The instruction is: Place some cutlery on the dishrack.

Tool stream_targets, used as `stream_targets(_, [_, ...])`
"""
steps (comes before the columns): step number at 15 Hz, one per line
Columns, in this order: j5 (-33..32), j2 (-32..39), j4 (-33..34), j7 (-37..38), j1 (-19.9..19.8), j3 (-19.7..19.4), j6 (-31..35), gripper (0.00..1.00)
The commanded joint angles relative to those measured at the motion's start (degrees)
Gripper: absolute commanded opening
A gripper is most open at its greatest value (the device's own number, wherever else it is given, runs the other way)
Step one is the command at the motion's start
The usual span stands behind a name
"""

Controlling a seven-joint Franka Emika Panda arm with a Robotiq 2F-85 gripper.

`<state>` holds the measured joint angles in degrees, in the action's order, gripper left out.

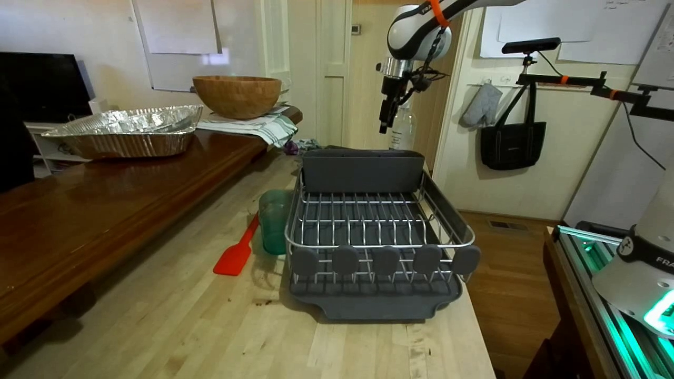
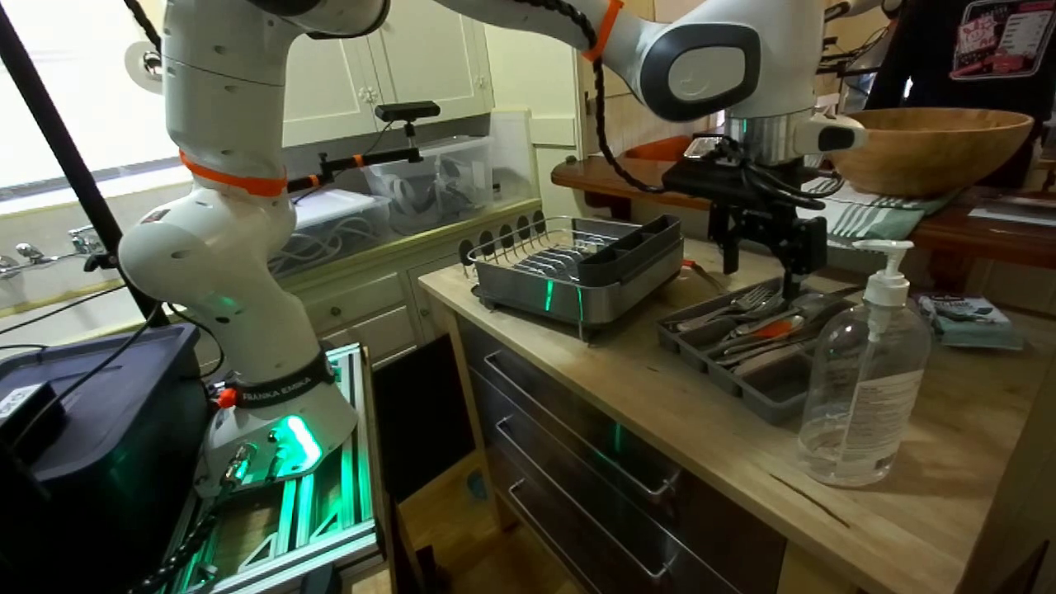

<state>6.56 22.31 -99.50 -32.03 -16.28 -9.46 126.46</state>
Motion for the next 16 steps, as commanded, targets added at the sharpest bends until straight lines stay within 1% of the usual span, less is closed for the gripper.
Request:
stream_targets(1, [-0.3,0.63,0.51,0.46,-0.95,1.69,-0.22,1.0])
stream_targets(3, [1.58,2.87,1.52,1.99,-0.24,3.45,-0.93,1.0])
stream_targets(6, [1.72,5.13,2.13,3.51,0.61,5.67,-1.64,1.0])
stream_targets(8, [1.32,6.65,2.34,4.85,1.21,6.74,-1.38,0.85])
stream_targets(9, [1.57,7.5,2.71,5.05,1.23,7.33,-1.45,0.66])
stream_targets(11, [1.78,8.93,3.33,5.69,1.33,8.03,-1.12,0.7])
stream_targets(12, [1.93,9.47,3.65,5.83,1.25,8.36,-1.01,0.63])
stream_targets(13, [1.88,10.11,4.28,6.04,1.25,8.54,-0.89,0.6])
stream_targets(16, [1.41,11.75,5.97,6.8,1.49,8.76,-0.15,0.56])
